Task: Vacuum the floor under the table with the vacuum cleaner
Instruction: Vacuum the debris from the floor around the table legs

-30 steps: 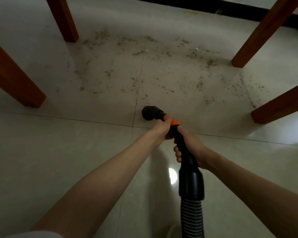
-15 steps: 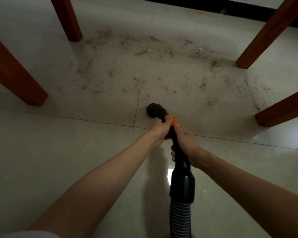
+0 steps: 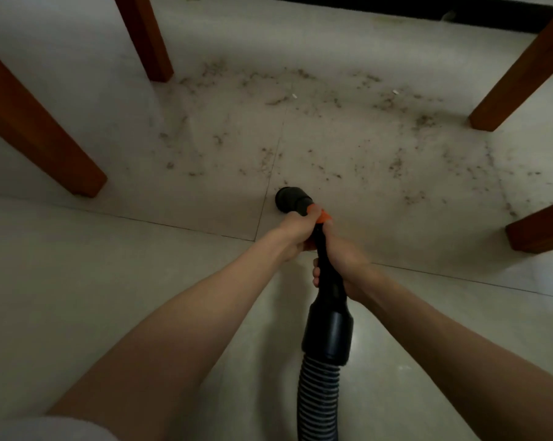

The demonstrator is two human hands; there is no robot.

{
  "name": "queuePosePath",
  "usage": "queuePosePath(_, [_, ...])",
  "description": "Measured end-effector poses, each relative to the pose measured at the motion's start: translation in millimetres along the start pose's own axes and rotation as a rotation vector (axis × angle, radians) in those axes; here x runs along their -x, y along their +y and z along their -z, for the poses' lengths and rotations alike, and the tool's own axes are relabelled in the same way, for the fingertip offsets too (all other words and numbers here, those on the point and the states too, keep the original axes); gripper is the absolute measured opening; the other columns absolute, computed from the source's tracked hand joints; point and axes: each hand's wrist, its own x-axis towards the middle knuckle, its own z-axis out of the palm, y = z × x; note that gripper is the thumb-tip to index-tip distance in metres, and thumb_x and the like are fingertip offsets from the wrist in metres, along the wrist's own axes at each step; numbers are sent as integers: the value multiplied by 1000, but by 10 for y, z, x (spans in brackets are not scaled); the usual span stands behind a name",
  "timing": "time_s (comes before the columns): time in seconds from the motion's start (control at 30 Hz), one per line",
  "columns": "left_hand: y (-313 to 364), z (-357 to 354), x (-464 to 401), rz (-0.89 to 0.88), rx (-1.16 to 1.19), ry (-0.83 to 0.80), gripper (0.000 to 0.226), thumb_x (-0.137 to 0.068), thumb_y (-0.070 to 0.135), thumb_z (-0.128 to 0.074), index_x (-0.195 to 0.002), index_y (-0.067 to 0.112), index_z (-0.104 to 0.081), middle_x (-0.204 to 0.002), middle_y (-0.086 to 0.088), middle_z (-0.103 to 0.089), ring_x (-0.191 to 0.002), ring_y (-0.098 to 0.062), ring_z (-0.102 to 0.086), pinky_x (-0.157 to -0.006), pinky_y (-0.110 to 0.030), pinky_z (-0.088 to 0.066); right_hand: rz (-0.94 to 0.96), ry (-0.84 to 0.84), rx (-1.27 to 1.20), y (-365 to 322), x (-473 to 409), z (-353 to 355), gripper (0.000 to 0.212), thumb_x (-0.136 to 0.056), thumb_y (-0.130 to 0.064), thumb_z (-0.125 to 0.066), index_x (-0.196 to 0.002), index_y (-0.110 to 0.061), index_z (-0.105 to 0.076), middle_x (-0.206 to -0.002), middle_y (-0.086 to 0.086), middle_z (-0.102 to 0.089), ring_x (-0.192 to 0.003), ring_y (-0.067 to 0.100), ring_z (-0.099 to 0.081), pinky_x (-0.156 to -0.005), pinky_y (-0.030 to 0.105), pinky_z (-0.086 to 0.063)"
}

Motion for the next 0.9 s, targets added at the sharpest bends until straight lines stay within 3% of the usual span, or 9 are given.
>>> queuePosePath(0.13, [48,-118,23,22,11,36,57,-98,36,-45,-137,-5,-35,-130,-20,-52,-114,-32,-55,-79,-34,-50,-2,-9,9,-53,-32,104,55,-101,-50,-29,-101,0,-52,-54,11,-42,-34,16,-43,-34,21,-40])
queuePosePath(0.33, [171,-512,213,62,18,62,57,-99,33,-44,-140,-5,-31,-135,-20,-48,-118,-33,-52,-81,-34,-49,-1,-21,57,-123,-49,502,58,-101,-48,-30,-112,5,-51,-45,10,-46,-33,18,-46,-35,23,-41])
queuePosePath(0.5, [270,-703,204,71,5,45,52,-100,28,-42,-139,-5,-31,-129,-21,-50,-115,-33,-53,-84,-38,-49,-6,-48,66,-266,-88,741,52,-101,-43,-36,-113,5,-51,-49,11,-48,-32,19,-48,-35,23,-41])
queuePosePath(0.73, [614,-569,98,129,-38,67,47,-101,28,-39,-139,0,-34,-136,-18,-48,-122,-30,-51,-85,-33,-45,48,22,146,-477,-197,593,51,-100,-44,-40,-104,5,-53,-52,14,-54,-41,23,-53,-41,27,-45])
queuePosePath(0.9, [753,-470,80,176,-118,30,50,-101,29,-40,-140,0,-30,-136,-17,-46,-123,-30,-50,-87,-33,-44,63,47,121,-531,-178,469,50,-102,-42,-37,-98,4,-54,-53,15,-54,-36,21,-52,-37,24,-45])
